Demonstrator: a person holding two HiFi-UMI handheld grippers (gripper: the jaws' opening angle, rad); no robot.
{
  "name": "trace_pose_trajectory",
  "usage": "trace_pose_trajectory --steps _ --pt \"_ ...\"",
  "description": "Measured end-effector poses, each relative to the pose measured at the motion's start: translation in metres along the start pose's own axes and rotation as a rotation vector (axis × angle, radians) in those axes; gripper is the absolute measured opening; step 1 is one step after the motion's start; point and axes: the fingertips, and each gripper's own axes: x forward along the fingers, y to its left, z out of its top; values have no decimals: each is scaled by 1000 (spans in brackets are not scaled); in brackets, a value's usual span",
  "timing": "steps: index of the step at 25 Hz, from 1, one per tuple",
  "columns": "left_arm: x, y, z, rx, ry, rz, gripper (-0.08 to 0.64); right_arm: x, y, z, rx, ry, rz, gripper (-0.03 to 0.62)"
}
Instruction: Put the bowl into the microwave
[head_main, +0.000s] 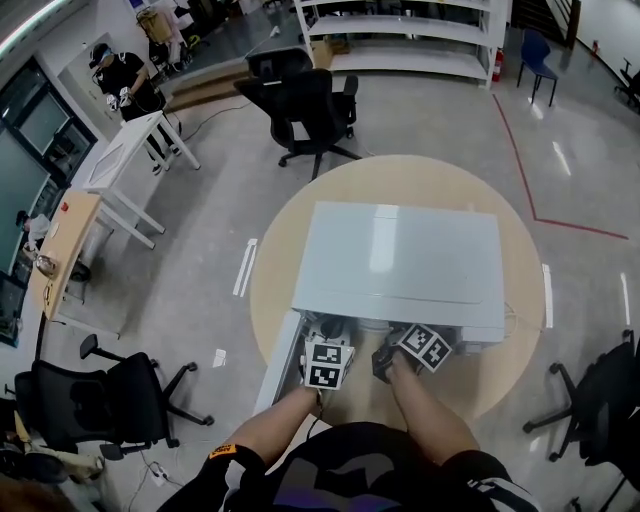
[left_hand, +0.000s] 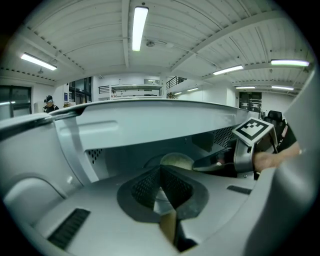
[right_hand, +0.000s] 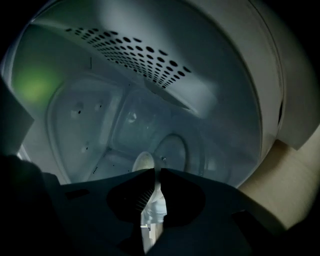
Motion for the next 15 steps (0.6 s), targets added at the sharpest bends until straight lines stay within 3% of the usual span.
trace_pose_trajectory --steps 15 --pt "-5 -9 0 18 -9 -6 46 -3 3 14 28 -64 47 49"
